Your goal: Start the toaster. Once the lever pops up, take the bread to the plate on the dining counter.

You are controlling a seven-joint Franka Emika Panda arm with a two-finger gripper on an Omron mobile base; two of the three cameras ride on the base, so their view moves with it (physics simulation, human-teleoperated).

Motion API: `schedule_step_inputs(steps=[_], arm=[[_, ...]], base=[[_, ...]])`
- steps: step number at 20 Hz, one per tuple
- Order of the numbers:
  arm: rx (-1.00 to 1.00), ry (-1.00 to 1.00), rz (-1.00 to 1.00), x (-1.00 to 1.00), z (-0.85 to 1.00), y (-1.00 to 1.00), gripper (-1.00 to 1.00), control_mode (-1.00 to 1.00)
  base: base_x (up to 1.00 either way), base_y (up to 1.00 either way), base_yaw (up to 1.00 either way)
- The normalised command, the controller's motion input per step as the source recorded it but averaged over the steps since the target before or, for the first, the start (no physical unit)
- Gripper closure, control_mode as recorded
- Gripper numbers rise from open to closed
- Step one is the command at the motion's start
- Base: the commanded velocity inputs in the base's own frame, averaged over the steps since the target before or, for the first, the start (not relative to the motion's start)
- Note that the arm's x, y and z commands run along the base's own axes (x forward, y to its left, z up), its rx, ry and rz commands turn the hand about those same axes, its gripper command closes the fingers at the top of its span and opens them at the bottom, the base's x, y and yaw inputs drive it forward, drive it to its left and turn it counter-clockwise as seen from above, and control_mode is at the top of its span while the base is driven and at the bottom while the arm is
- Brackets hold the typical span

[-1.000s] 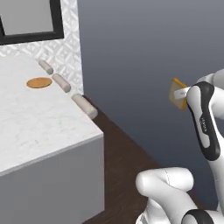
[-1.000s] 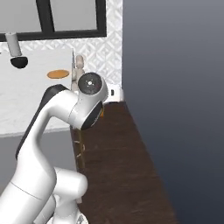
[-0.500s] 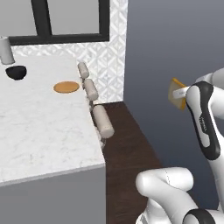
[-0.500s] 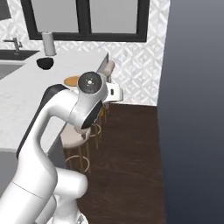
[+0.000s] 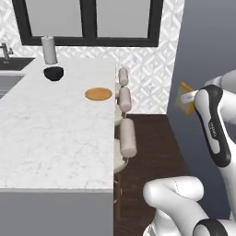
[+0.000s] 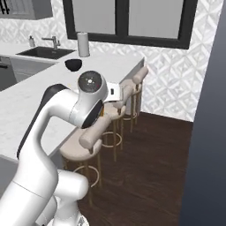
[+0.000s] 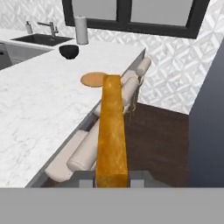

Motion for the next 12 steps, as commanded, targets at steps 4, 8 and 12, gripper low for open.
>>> schedule_step_inputs(steps=[4, 8, 12], arm=[[0.00, 0.00, 0.00, 0.00, 0.00, 0.00, 1.00, 1.00], [0.00, 0.00, 0.00, 0.00, 0.00, 0.00, 1.00, 1.00], [0.00, 0.00, 0.00, 0.00, 0.00, 0.00, 1.00, 1.00]], base=[[0.80, -0.62, 0.44], [0.56, -0.92, 0.38], [0.50, -0.75, 0.35]])
